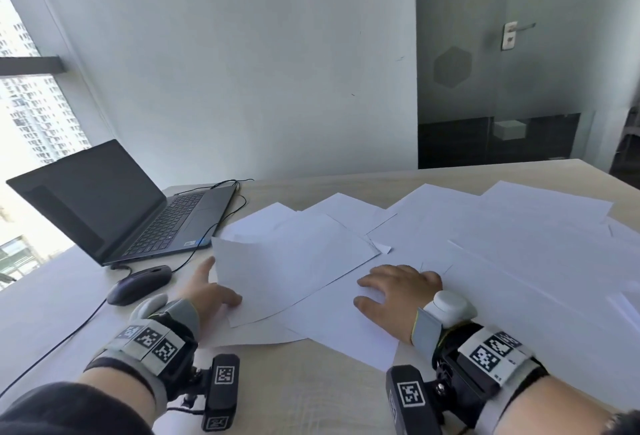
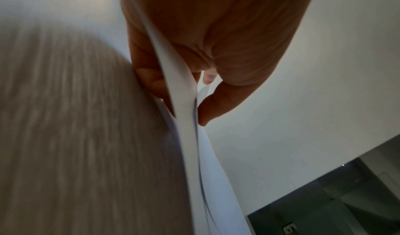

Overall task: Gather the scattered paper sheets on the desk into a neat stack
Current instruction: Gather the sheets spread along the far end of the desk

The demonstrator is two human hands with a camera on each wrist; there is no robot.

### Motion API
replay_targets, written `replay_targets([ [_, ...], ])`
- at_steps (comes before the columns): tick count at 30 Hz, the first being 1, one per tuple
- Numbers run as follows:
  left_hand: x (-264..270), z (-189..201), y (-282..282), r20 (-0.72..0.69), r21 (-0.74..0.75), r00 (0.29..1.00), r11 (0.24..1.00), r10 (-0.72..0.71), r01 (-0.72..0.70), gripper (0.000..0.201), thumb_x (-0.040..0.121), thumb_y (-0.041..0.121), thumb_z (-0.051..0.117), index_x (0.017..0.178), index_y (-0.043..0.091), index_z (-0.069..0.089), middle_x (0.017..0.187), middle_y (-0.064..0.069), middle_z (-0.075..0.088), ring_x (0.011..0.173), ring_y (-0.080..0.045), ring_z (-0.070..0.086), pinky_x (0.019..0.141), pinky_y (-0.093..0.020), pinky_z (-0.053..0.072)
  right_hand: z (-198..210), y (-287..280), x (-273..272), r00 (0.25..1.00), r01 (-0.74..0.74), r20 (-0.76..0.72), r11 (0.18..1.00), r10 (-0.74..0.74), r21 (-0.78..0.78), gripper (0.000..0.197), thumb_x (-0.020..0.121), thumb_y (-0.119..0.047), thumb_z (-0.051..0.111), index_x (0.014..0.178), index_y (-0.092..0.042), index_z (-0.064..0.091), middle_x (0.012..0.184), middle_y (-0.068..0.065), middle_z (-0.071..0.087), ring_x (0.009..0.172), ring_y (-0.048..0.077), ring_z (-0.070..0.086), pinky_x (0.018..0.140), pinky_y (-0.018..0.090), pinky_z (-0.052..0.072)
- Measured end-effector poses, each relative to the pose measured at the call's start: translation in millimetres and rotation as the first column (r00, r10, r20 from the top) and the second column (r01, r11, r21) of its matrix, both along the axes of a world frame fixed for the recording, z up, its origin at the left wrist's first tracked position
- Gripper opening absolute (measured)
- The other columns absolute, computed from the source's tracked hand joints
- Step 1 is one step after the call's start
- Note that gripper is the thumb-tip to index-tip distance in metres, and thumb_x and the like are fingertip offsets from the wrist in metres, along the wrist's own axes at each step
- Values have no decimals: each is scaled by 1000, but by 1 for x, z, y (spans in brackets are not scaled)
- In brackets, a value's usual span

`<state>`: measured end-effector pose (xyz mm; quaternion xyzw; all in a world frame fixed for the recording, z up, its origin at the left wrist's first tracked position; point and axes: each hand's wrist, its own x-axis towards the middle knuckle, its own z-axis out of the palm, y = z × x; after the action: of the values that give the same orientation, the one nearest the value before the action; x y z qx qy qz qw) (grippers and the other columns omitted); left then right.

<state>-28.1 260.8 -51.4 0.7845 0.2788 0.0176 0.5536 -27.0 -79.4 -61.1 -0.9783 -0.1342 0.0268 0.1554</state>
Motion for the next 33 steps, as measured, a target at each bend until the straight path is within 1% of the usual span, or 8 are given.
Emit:
replay_targets([
  [3, -7, 2, -8, 5, 15, 999, 999, -33, 33, 113, 71, -19, 71, 156, 39, 25, 129, -22, 59, 104, -47, 66, 89, -66, 54, -1, -3, -1, 997, -8, -82, 998, 3, -60, 63, 86, -73, 35, 146, -53, 32, 166, -16, 14, 152, 10, 10, 118, 46, 9],
  [7, -14, 9, -19, 12, 134, 997, 988, -80, 78, 114, 74, -17, 75, 161, 31, 18, 156, -25, 35, 139, -36, 42, 108, -48, 43, 1, -2, -4, 995, -25, -94, 998, 20, -61, 71, 81, -78, 39, 148, -53, 28, 167, -14, 10, 153, 11, 6, 118, 46, 8],
  [12, -15, 23, -35, -175, 388, 979, 906, -109, 170, 47, 90, 27, 74, 134, 18, 61, 124, -9, 61, 98, -24, 58, 65, -27, 47, 1, -3, -3, 998, -10, -68, 1000, 9, -20, 66, 80, -76, 42, 142, -54, 37, 163, -18, 20, 150, 10, 14, 115, 44, 12],
  [14, -10, 28, -35, -252, 526, 960, 816, -119, 239, 42, 90, 37, 72, 125, 16, 66, 116, -6, 63, 98, -24, 60, 71, -29, 52, 1, -3, -4, 997, -5, -72, 1000, 4, -10, 65, 79, -76, 44, 140, -53, 39, 161, -18, 22, 149, 10, 16, 114, 43, 13],
  [17, 3, 34, -28, -284, 690, 956, 677, -71, 255, 48, 84, 48, 73, 126, 24, 65, 132, -8, 54, 105, -26, 60, 98, -33, 48, 3, -4, -4, 999, 12, -35, 1000, -11, 19, 56, 81, -73, 47, 131, -50, 49, 153, -21, 33, 144, 9, 25, 111, 40, 18],
  [22, 26, 26, -17, -339, 592, 936, 750, -98, 294, 85, 73, 62, 77, 144, 24, 50, 142, -6, 58, 126, -28, 56, 112, -40, 40, 5, -3, -4, 998, 24, -58, 999, -22, 42, 54, 71, -77, 52, 114, -44, 49, 153, -17, 31, 148, 9, 17, 113, 45, 16],
  [26, 51, 3, 2, -473, 667, 881, 661, 21, 342, 155, 9, 106, 50, 149, 41, 36, 147, 4, 53, 139, -24, 45, 114, -44, 33, 5, -3, -6, 997, 20, -73, 999, -17, 45, 67, 69, -78, 55, 125, -43, 42, 153, -13, 31, 148, 12, 16, 113, 50, 14],
  [33, 60, 9, 6, -553, 691, 832, 585, 50, 424, 143, -2, 101, 57, 124, 33, 58, 137, 8, 59, 136, -19, 46, 113, -40, 35, 5, -3, -2, 993, -11, -118, 1000, 9, -13, 83, 70, -82, 49, 144, -49, 28, 164, -12, 13, 154, 14, 2, 117, 56, 5],
])
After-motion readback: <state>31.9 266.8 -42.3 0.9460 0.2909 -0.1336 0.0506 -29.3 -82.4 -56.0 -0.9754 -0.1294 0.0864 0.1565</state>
